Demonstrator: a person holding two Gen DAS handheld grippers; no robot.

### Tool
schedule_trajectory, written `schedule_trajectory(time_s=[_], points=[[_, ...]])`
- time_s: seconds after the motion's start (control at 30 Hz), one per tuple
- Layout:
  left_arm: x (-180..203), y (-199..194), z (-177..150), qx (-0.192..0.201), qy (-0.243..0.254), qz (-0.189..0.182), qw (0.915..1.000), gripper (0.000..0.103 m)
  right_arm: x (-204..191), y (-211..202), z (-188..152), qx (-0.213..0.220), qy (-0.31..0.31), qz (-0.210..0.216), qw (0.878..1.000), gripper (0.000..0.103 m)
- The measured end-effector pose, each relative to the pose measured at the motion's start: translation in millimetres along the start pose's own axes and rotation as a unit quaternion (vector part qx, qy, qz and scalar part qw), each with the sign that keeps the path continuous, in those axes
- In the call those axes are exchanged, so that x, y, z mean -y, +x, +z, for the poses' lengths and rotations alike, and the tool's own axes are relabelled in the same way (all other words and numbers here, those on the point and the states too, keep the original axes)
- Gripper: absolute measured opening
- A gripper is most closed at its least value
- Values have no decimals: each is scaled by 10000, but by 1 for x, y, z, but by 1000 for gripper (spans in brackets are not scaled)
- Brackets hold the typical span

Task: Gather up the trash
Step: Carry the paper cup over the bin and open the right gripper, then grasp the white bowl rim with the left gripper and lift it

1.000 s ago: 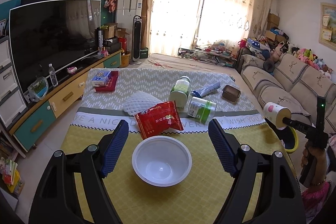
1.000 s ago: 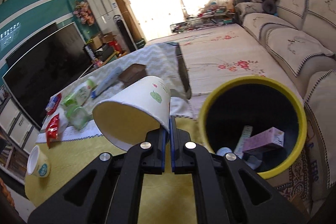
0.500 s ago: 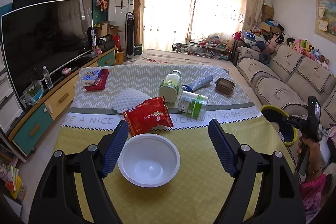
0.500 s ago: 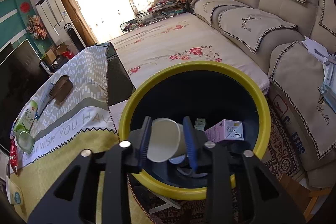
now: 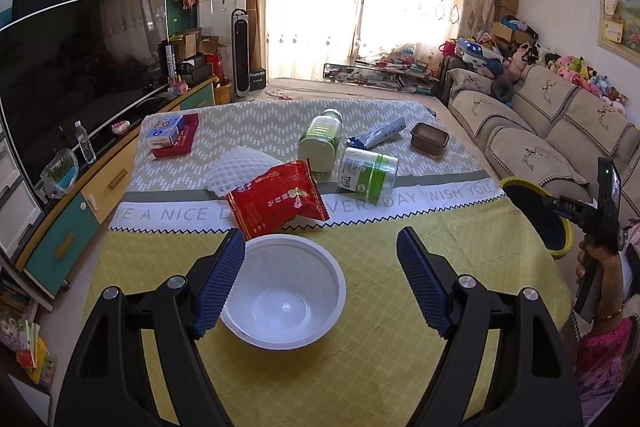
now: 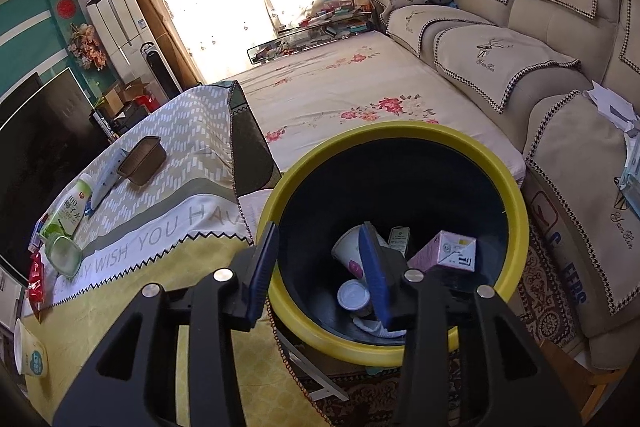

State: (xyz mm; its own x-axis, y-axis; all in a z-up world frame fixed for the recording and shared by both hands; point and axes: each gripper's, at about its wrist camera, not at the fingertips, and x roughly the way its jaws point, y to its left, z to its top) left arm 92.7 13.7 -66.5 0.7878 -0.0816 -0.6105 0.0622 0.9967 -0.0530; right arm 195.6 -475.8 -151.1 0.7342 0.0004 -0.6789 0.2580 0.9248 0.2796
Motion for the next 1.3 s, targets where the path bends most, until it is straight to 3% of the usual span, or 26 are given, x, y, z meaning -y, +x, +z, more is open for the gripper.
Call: schedule_trajectory(time_s=[0.13, 0.3, 0.53, 0.83, 1.0, 1.3], points=[[6, 18, -6, -276, 149, -43, 9995, 74, -2, -1, 0, 5, -25, 38, 10000, 41], [11, 45, -17, -709, 222, -29, 9972, 56, -4, -3, 0, 10, -57, 75, 10000, 43], [8, 64, -27, -1019, 186, 89, 9946, 49, -6, 0, -1, -42, -81, 99, 9999, 43], [8, 72, -31, -1102, 265, 223, 9933, 34, -10, 1, -1, -50, -112, 127, 9998, 43], [7, 71, -31, -1102, 235, 152, 9935, 15, -11, 1, -2, -52, -118, 142, 9998, 43], [18, 53, -24, -827, 341, 31, 9960, 9, -10, -3, -2, 5, -108, 177, 9998, 43]])
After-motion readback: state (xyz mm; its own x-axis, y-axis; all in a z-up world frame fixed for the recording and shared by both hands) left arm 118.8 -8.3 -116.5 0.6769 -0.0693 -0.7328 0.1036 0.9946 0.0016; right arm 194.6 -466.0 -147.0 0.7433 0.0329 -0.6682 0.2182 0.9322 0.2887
